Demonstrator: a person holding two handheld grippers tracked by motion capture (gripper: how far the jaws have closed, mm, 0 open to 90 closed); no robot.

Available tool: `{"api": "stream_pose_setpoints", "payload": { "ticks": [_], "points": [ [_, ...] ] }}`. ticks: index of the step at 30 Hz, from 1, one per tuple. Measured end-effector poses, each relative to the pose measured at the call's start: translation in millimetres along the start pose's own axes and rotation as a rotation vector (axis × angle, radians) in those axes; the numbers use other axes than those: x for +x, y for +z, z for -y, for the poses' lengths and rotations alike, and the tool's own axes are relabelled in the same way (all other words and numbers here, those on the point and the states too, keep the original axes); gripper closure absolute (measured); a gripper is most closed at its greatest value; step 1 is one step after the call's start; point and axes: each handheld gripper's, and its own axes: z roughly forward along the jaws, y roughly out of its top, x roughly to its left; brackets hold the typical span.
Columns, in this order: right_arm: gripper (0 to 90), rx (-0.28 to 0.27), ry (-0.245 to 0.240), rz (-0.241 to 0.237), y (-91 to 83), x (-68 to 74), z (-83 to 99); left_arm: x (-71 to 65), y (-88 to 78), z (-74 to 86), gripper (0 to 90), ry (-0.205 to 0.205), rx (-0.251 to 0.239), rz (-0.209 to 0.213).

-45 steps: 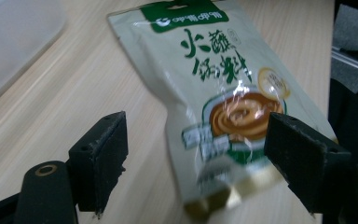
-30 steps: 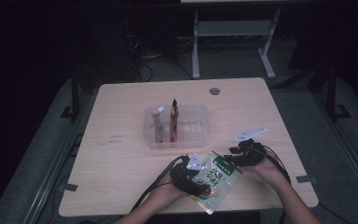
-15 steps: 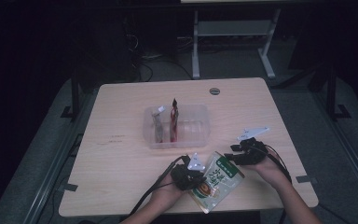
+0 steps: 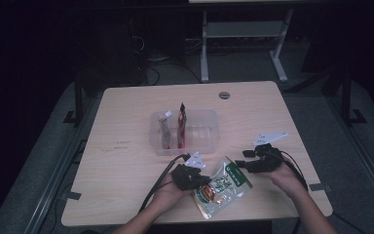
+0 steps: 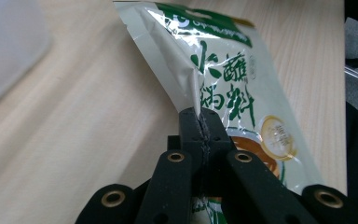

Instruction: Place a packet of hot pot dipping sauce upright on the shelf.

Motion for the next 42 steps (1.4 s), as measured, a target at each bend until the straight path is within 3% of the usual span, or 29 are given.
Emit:
{"api": "stream_pose_setpoints", "payload": {
  "ticks": [3, 13, 18, 22, 29, 34, 42],
  "points": [
    [41.2, -0.013, 0.006, -0.055, 0.2, 0.9, 0.1, 3.5, -13.4, -4.1, 90.0, 0.037, -0.016, -0.005],
    [35.0, -0.048, 0.001, -0.236, 12.0, 10.1, -5.0, 15.9, -63.5, 2.3, 90.0, 0.088, -0.079, -0.002],
    [33.9, -0.087, -0.012, -0.348, 24.3, 21.7, -17.5, 22.0, -83.7, 14.4, 90.0, 0.091, -0.105, 0.006],
    [33.5, -0.075, -0.035, -0.401, 40.8, 32.5, -29.6, 26.5, -90.8, 21.9, 90.0, 0.086, -0.114, 0.01],
    [35.0, -0.035, -0.05, -0.447, 64.1, 42.2, -35.4, 27.9, -91.5, 23.6, 90.0, 0.083, -0.131, 0.019],
    [49.3, -0.05, -0.053, -0.453, 58.6, 38.8, -33.3, 32.2, -91.7, 26.8, 90.0, 0.059, -0.138, 0.006],
    [61.7, -0.069, -0.051, -0.481, 53.9, 37.9, -33.0, 38.6, -93.5, 30.8, 90.0, 0.027, -0.163, 0.007]
  ]
}}
